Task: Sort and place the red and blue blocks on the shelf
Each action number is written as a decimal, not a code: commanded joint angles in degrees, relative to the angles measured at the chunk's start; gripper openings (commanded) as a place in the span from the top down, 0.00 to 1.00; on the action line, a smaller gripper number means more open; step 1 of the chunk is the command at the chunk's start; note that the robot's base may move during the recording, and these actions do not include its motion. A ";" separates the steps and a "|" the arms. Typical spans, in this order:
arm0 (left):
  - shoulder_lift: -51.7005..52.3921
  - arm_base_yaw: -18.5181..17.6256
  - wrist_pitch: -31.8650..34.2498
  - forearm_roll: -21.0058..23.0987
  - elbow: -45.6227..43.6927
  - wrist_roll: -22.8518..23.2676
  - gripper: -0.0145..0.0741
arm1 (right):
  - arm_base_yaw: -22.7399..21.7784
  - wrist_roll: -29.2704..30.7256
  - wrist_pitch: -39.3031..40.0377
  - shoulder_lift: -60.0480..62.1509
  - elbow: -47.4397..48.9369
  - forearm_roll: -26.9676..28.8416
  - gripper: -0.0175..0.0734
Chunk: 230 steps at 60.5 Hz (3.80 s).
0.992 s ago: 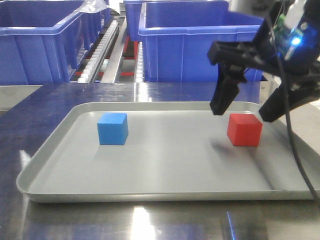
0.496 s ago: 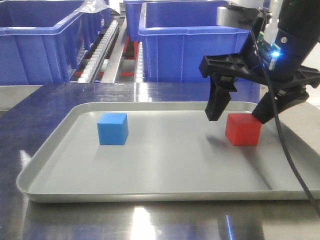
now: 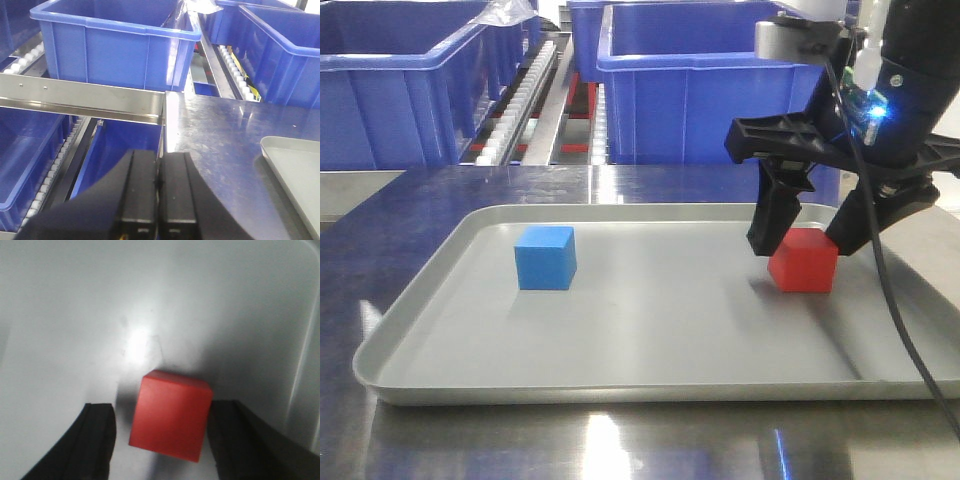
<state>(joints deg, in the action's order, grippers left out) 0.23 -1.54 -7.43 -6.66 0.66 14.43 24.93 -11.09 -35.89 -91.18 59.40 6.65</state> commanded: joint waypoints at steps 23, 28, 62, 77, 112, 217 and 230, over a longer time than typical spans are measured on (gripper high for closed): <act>0.88 0.12 4.81 0.44 1.16 -0.04 0.68 | -0.08 0.10 1.24 2.11 1.93 -3.40 0.42; 0.88 0.12 4.81 0.44 1.16 -0.04 0.68 | -0.08 0.10 1.17 2.11 1.93 -3.40 0.53; 0.88 0.12 4.81 0.44 1.16 -0.04 0.68 | -0.19 0.10 4.51 14.90 1.93 -5.18 0.75; 0.88 0.12 4.81 0.44 1.16 -0.04 0.68 | -2.85 0.10 7.08 26.06 1.51 -8.38 0.75; 0.88 0.12 4.81 0.44 1.16 -0.04 0.68 | -17.61 0.10 17.85 55.89 -22.20 -8.33 0.75; -4.70 -0.90 5.11 4.43 -5.77 0.43 0.68 | -20.43 0.10 19.81 67.59 -33.79 -8.33 0.75; -27.49 -1.66 -8.12 3.82 -30.42 0.05 0.68 | -20.43 0.10 19.81 67.59 -33.79 -8.33 0.75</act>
<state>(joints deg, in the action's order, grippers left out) -20.13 -2.39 -15.61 -3.34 -20.86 14.43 4.85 -11.09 -21.51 -23.33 23.99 -1.05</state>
